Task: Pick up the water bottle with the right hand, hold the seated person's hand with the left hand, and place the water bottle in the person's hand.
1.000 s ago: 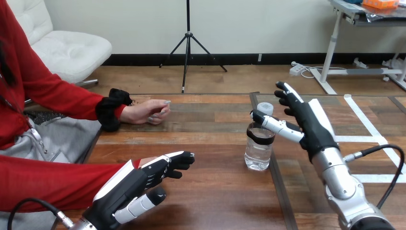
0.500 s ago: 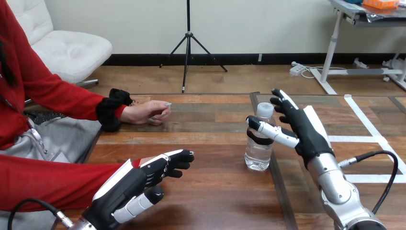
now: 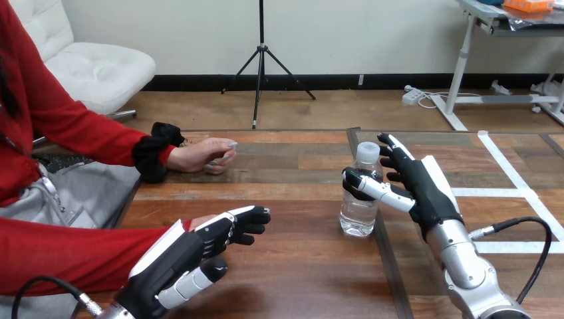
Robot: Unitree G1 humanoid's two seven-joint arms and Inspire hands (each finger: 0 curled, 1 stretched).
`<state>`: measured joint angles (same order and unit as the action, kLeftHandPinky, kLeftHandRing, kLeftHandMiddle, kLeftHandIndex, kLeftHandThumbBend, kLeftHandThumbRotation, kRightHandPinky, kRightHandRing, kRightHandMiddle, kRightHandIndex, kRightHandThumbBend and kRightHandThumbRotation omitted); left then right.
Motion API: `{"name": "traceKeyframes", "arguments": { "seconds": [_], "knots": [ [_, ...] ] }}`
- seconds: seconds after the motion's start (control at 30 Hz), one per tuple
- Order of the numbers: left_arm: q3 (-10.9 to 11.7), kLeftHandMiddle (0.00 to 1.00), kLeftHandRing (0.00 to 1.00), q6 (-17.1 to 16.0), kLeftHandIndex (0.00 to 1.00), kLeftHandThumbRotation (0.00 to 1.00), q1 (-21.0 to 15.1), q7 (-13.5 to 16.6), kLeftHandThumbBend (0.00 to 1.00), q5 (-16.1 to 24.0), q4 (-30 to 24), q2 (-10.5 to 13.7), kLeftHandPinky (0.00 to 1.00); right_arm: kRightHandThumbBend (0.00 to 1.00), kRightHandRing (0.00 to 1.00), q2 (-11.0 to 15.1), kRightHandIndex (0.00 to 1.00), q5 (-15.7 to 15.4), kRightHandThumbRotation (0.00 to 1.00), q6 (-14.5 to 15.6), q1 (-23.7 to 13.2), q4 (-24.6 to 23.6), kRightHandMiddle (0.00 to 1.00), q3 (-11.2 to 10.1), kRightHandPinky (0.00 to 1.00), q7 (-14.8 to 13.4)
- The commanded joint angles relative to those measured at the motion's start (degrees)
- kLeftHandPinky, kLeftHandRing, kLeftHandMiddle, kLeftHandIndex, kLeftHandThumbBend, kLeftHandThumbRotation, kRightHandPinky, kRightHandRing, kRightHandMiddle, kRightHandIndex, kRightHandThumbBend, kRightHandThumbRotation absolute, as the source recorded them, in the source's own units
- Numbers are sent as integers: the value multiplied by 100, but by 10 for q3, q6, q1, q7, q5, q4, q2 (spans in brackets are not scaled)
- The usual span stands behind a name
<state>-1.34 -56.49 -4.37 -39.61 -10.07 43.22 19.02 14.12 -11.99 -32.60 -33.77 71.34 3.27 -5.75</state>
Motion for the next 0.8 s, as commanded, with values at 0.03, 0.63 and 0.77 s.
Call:
{"name": "traceKeyframes", "arguments": {
  "seconds": [0.03,0.63,0.77],
  "knots": [
    [10,86,84,-3,85,100,-11,5,97,-21,-38,-6,81,100,90,-14,95,9,64,-7,-19,5,91,-11,86,-9],
    [12,86,84,13,85,100,8,9,99,-19,-70,8,80,100,90,-29,95,7,65,3,-20,20,91,-13,86,-14],
    [12,86,84,21,85,100,12,4,98,-26,-78,10,81,100,90,-31,95,9,65,8,-21,22,91,-15,87,-12]
  ]
}}
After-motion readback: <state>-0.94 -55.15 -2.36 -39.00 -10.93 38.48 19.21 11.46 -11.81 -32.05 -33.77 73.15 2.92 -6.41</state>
